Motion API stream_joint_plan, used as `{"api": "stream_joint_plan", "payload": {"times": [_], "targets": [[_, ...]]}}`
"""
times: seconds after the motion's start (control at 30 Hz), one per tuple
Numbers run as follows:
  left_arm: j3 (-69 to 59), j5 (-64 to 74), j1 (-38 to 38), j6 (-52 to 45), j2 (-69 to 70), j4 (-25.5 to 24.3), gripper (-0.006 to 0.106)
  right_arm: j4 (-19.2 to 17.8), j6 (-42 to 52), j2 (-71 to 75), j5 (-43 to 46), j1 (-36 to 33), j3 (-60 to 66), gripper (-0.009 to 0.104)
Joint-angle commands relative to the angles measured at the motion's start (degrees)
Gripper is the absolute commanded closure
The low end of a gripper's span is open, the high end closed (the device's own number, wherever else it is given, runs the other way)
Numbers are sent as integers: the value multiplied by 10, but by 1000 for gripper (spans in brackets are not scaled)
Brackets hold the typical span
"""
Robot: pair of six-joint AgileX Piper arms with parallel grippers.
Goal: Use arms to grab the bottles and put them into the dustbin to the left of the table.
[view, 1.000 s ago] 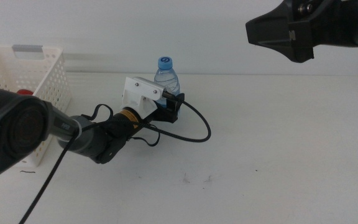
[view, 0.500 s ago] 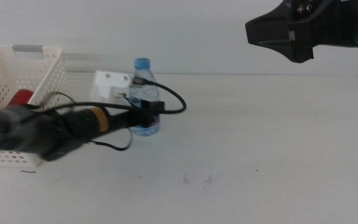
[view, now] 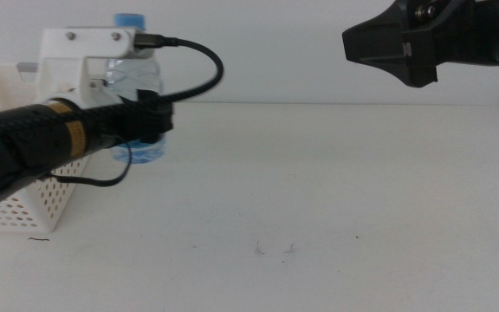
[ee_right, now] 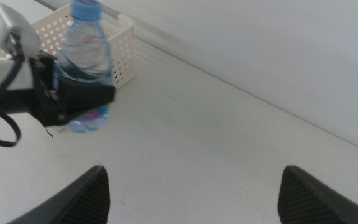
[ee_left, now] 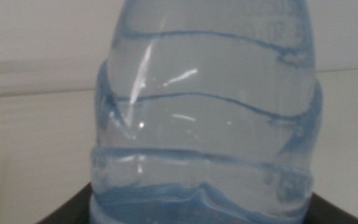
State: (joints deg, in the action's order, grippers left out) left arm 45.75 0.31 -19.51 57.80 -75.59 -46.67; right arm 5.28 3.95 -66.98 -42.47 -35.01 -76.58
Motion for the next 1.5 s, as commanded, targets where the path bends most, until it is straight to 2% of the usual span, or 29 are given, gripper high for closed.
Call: {"api": "stream_joint_plan", "payload": {"times": [0.0, 0.17, 0.4, 0.43, 0.5, 0.53, 0.6, 0.67, 0.73, 0.77, 0.8, 0.87, 1.0, 1.2, 1.47], "targets": [[11, 45, -4, 0, 25, 11, 102, -5, 1, 3, 3, 3, 4, 4], [35, 120, -5, -44, 29, 12, 102, -5, 1, 3, 3, 3, 4, 4], [42, 115, -5, -53, 29, 10, 102, -5, 1, 3, 3, 3, 4, 4], [44, 116, -4, -56, 29, 33, 102, -5, 1, 3, 3, 3, 4, 4], [61, 141, 17, -112, 29, 106, 102, -5, 1, 3, 3, 3, 4, 4], [75, 160, 32, -168, 29, 166, 102, -5, 1, 3, 3, 3, 4, 4], [107, 203, 69, -350, 28, 303, 102, -3, 1, 3, 3, 3, 4, 4], [148, 237, 127, -542, 21, 480, 102, -6, 1, 3, 3, 3, 4, 4], [191, 277, 193, -680, 6, 617, 102, -6, 1, 3, 3, 3, 4, 4], [216, 301, 229, -729, -7, 653, 102, -6, 1, 3, 3, 3, 4, 4], [241, 326, 261, -759, -22, 668, 102, -6, 1, 3, 3, 3, 4, 4], [295, 380, 309, -774, -58, 672, 102, -6, 1, 3, 3, 3, 4, 4], [386, 458, 359, -774, -134, 658, 102, -5, 1, 3, 3, 3, 4, 4], [469, 533, 367, -773, -249, 612, 102, -5, 1, 3, 3, 3, 4, 4], [470, 530, 367, -785, -338, 588, 101, -5, 1, 3, 3, 3, 4, 4]]}}
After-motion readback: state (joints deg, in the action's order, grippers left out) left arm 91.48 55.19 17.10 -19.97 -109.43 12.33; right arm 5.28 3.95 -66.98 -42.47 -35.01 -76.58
